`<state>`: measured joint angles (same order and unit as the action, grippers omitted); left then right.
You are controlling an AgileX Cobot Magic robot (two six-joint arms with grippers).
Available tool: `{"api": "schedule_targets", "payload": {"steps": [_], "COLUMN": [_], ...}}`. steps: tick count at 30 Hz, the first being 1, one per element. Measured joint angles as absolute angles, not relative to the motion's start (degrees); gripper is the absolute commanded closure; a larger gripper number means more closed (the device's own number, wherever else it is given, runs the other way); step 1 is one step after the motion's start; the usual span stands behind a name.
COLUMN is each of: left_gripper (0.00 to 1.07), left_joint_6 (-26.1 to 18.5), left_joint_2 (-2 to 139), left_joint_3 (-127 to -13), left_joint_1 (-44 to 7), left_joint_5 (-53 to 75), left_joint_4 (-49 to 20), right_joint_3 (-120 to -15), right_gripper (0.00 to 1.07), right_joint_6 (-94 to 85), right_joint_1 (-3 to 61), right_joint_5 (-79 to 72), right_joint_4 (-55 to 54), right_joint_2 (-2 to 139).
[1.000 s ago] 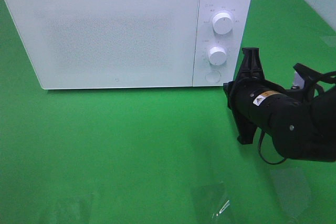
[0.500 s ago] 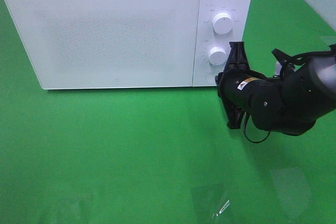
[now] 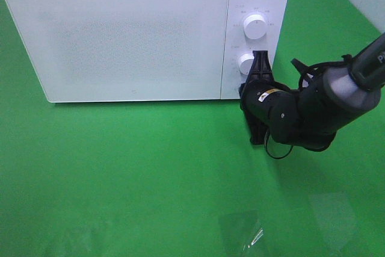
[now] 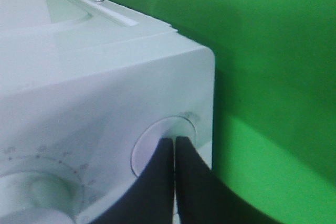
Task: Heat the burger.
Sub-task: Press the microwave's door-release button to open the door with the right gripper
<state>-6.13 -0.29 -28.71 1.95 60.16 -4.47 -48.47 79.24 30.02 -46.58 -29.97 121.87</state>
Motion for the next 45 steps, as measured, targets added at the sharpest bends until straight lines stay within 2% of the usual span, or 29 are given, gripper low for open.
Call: {"api": "schedule_targets", "payload": {"steps": [28, 45], "left_gripper": [0.07, 0.07], "left_joint_6": [-6.1, -6.1], "left_joint_2": [-0.3, -0.3], "left_joint_3": [-28.7, -28.7], "left_joint_1": [1.9, 1.9], "left_joint_5": [60.2, 60.2], "left_joint_4": [-4.5, -3.5], "right_joint_3": [-49.6, -55.5], "right_gripper": [1.07, 1.07], "right_joint_6": [75.3, 71.6], "right_joint_1": [31.0, 32.7], "right_joint_5": [-51.9, -50.2], "right_joint_4": [-34.8, -45.0], "right_joint_2": [123.2, 125.5]}}
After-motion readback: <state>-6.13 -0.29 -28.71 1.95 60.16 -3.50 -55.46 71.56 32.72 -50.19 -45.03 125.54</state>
